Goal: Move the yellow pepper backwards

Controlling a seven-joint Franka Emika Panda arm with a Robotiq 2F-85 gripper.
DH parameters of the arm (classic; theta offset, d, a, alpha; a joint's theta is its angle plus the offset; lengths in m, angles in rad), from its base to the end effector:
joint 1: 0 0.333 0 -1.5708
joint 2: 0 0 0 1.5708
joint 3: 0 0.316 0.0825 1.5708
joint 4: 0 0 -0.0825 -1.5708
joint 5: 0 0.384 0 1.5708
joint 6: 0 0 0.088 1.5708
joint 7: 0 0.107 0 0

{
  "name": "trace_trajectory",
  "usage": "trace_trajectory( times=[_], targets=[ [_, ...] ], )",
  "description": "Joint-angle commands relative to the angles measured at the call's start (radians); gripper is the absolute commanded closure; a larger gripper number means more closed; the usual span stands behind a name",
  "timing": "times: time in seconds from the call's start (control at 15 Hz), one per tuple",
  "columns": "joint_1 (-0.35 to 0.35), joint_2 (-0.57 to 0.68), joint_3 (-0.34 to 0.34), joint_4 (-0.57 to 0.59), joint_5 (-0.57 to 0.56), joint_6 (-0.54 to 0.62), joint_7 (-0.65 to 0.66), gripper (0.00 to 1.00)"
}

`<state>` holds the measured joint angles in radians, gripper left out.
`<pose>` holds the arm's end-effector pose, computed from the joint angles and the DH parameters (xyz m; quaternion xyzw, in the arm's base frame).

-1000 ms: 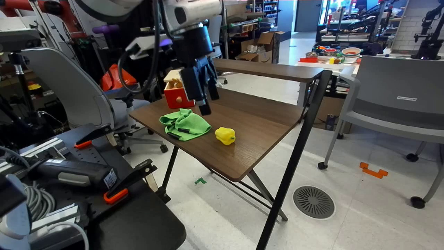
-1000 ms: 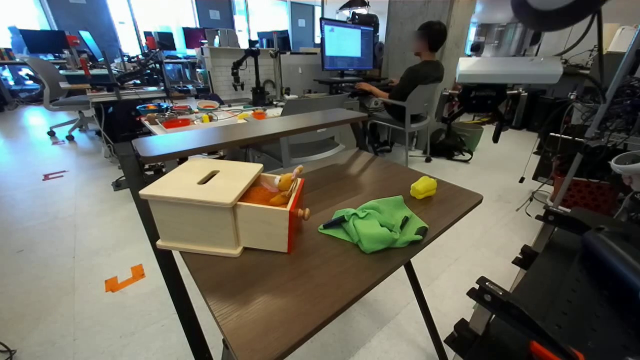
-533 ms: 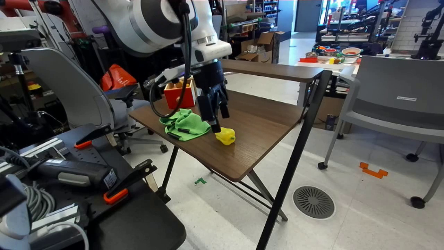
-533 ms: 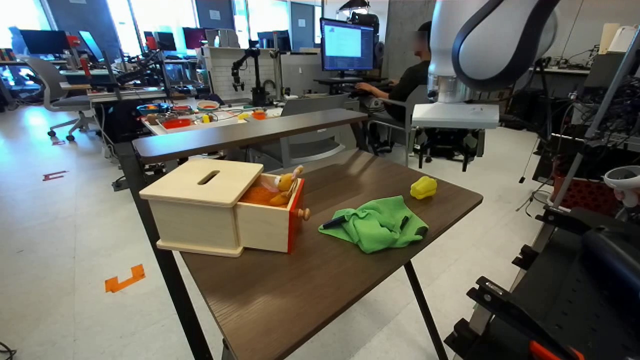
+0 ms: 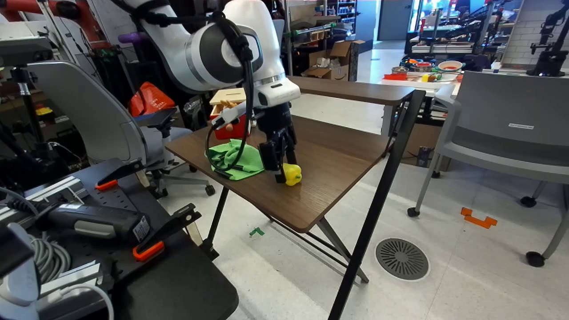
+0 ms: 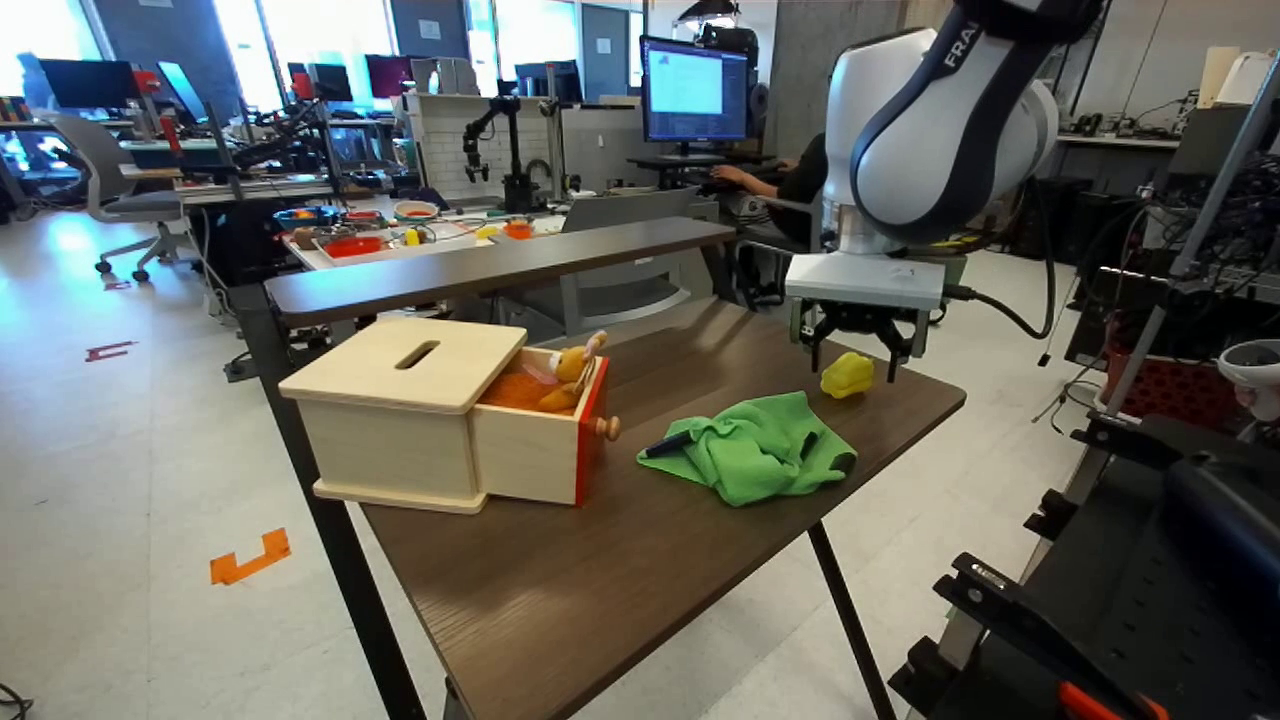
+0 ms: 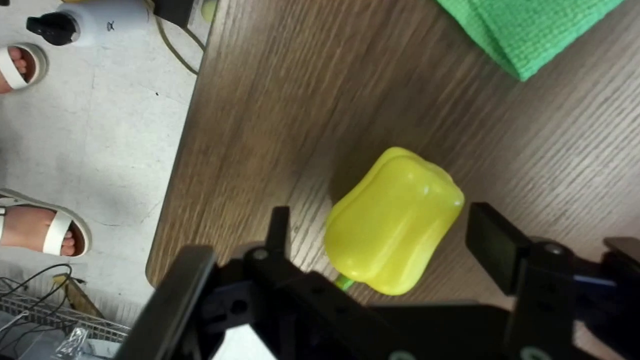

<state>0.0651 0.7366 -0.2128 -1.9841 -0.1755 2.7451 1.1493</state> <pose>0.5932 -0.0825 0.0980 0.8530 -0.5109 0.0638 0.0855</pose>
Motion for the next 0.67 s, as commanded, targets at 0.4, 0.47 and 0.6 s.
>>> trace_trajectory(
  times=[0.4, 0.47, 0.6],
  targets=[
    [0.012, -0.024, -0.019, -0.027, 0.081, 0.078, -0.107, 0.71],
    [-0.006, -0.043, 0.005, -0.031, 0.099, 0.079, -0.131, 0.71],
    [-0.02, -0.065, 0.039, -0.022, 0.141, 0.09, -0.18, 0.71]
  ],
)
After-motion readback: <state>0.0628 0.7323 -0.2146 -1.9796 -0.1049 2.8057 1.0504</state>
